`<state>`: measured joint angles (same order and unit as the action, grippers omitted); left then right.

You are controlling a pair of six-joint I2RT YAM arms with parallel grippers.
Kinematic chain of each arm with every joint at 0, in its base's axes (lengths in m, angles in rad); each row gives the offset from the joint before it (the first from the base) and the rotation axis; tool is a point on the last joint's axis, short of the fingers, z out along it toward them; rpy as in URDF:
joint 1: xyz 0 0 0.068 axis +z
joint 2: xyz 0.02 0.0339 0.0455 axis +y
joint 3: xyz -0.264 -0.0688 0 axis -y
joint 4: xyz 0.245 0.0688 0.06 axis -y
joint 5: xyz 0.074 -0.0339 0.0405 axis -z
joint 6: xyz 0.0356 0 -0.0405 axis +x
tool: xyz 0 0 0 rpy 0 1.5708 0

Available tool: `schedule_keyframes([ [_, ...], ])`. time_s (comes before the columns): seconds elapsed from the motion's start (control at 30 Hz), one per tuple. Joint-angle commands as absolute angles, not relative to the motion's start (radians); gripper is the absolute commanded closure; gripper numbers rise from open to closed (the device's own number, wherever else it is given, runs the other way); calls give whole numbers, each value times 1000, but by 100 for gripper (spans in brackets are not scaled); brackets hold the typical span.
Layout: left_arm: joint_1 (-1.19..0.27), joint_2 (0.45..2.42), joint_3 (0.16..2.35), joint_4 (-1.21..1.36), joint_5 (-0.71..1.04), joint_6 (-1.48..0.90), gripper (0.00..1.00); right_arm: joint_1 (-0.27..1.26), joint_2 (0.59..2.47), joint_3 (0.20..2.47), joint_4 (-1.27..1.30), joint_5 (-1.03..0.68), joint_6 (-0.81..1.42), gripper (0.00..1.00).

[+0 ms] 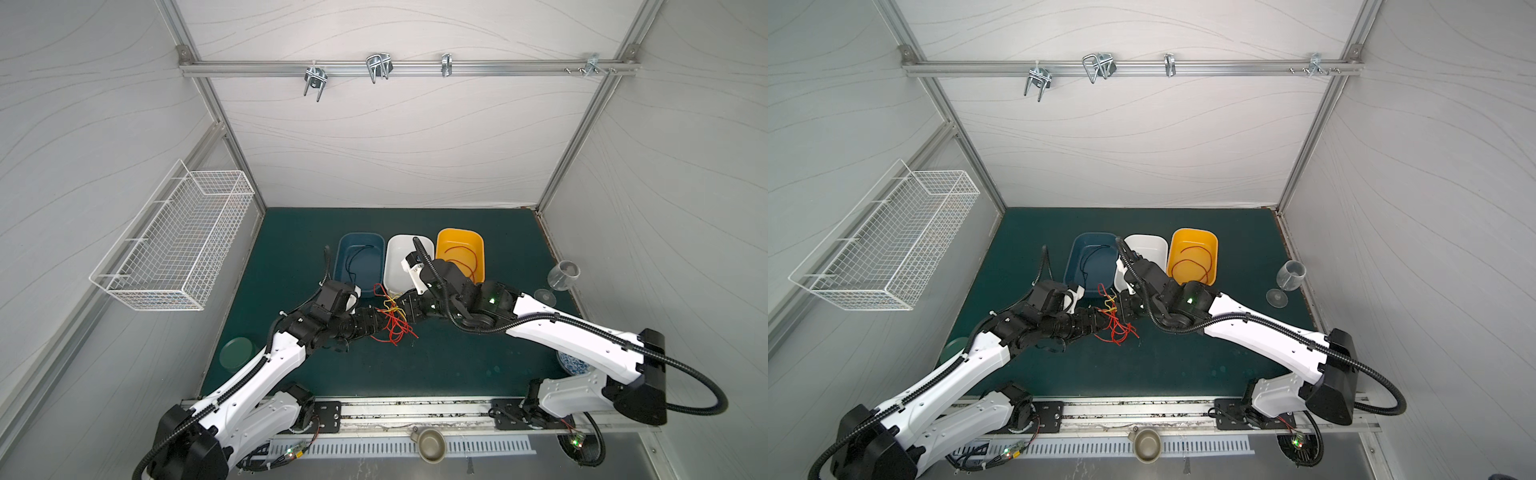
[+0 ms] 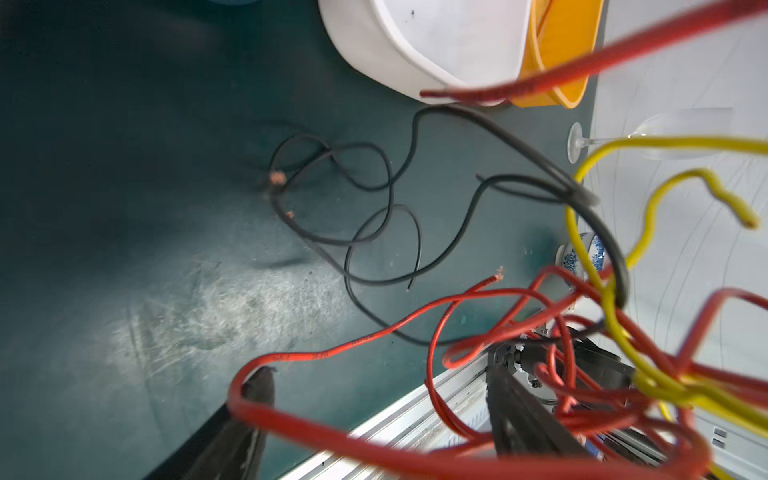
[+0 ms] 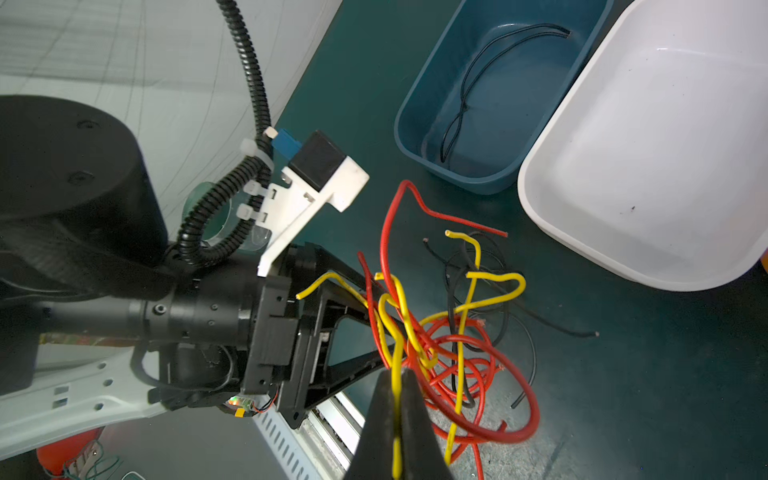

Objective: Untangle the cables

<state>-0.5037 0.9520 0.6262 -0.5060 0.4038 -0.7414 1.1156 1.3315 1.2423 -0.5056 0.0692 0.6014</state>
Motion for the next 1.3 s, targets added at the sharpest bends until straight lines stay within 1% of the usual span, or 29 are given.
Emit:
schedule_keyframes([
  [0.0,-509,942,611,-451,403,-750,19,1116,1283,1244,-506,55,596,100],
  [0.13,-509,883,578,-442,372,-756,19,1092,1240,1234,-528,50,609,100],
  [0.37,-509,730,504,-378,307,-784,18,1023,1174,1191,-518,-48,643,100],
  [0.57,-509,689,459,-295,321,-812,18,1020,1161,1187,-507,-115,643,100],
  [0.63,-511,693,452,-278,331,-815,20,1019,1158,1182,-501,-131,652,100],
  [0.7,-511,692,449,-273,328,-816,26,1018,1158,1178,-496,-141,660,100],
  [0.83,-511,682,446,-263,328,-828,32,1019,1162,1168,-484,-162,666,100],
  [0.93,-512,675,442,-249,333,-829,43,1017,1168,1154,-476,-161,670,100],
  [1.03,-512,675,443,-253,331,-825,56,1019,1178,1142,-470,-165,673,100],
  [1.27,-512,685,442,-254,343,-825,78,1017,1180,1120,-465,-151,679,100],
])
